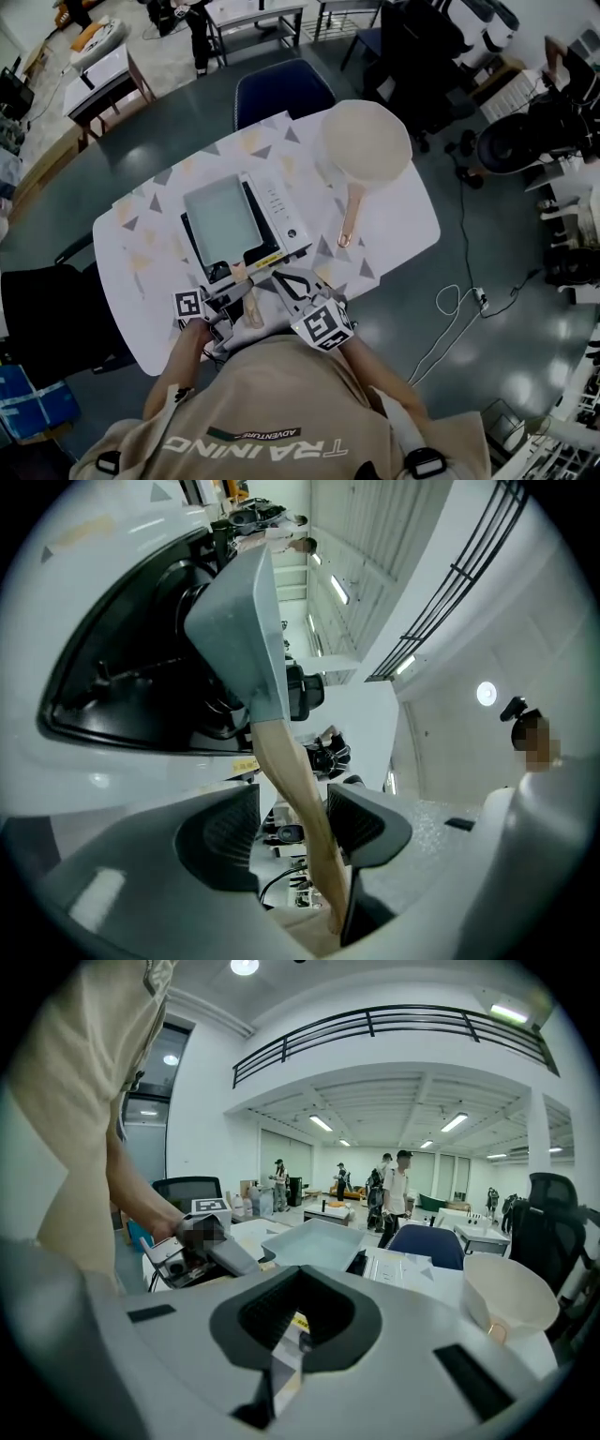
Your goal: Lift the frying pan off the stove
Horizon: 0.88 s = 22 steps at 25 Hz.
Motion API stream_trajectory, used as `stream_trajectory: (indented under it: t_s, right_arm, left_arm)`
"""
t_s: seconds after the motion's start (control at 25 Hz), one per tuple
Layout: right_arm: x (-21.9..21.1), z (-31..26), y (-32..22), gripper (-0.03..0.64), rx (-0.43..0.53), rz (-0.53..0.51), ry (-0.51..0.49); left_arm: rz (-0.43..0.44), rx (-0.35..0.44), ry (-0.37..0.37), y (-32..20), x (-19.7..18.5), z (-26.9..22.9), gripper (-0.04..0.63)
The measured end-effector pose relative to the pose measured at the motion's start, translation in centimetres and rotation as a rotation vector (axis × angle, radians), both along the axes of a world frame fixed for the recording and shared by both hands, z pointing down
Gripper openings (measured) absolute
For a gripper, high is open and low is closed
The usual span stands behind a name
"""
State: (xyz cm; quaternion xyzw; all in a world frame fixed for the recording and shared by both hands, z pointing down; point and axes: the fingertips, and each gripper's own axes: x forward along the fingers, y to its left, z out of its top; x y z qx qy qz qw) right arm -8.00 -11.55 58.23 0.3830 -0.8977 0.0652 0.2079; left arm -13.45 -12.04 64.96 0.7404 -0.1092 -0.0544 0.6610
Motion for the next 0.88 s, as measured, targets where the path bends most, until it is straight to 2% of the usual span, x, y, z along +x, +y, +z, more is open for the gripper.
stream_trajectory:
  t_s: [0.48,0.88]
  right_arm:
    - [1.2,0.8,0.8,-0.005,-0.038,0.037,0.031]
    - [1.1,1.1,-0.4,-0.005,-0.032,0.02,0.027]
  left_arm:
    - [0.063,-0.028,0.107,-1.9,3.5,-0.4,0.209]
    - [0.086,-0.042,0.152,-2.1,4.9,-0.7,0.203]
